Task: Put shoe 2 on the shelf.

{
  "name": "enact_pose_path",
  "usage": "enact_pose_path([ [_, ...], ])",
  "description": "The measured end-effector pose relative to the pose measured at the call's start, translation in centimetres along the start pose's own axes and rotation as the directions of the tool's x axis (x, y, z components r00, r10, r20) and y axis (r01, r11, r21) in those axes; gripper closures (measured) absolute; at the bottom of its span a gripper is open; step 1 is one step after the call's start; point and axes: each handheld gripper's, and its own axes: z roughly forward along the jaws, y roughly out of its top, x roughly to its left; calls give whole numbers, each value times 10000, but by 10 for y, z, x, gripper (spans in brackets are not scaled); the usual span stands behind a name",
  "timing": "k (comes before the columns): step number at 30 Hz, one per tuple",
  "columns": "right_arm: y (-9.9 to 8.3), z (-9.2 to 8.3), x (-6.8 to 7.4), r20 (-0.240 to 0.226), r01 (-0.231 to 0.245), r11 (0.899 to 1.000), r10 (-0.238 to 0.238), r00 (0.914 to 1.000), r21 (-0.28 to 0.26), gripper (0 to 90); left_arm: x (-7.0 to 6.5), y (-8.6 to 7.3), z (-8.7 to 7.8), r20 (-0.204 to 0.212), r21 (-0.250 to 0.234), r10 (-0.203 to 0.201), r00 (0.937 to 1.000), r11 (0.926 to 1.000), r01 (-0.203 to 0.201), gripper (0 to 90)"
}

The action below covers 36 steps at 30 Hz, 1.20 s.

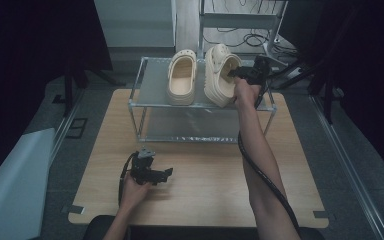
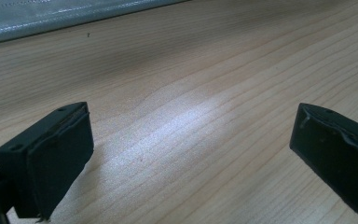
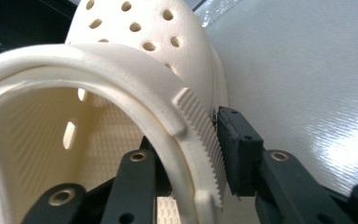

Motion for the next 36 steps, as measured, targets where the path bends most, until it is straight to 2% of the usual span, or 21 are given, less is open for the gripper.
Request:
enact_pose_path([
  [5, -4, 6, 11, 289, 353, 9993, -348, 9990, -151, 589, 0, 0, -1, 51, 30, 13, 10000, 10000, -13, 0],
  [8, -7, 10, 11, 111, 204, 9998, -203, 9997, -74, 502, 0, 0, -1, 25, 23, -6, 10000, 10000, 5, 0],
  [13, -11, 16, 14, 197, 437, 9990, -436, 9989, -61, 422, 1, 0, -1, 56, 4, -37, 10000, 10000, 37, 0],
  [17, -15, 23, 14, 122, 365, 9988, -370, 9992, 323, 310, 0, 0, 0, 71, 32, -12, 10000, 10000, 12, 0],
  [22, -20, 27, 21, 440, 492, 9987, -499, 9978, 154, 297, 0, 0, -1, 86, -1, -38, 10000, 10000, 38, 0],
  [26, -23, 30, 24, 550, 792, 9968, -795, 9953, 92, 298, 1, 0, -1, 89, -6, -51, 9999, 10000, 51, 0],
  [30, -23, 30, 20, 210, 885, 9959, -889, 9958, 180, 268, 2, 0, -2, 99, -21, -55, 9999, 10000, 56, 0],
  [34, -22, 30, 16, -480, 1136, 9915, -1107, 9927, 628, 167, 1, 0, -1, 68, -60, -55, 10000, 10000, 55, 0],
  [36, -22, 28, 15, -708, 1164, 9912, -1119, 9912, 628, 158, 1, 0, -1, 71, -61, -45, 10000, 10000, 45, 0],
])
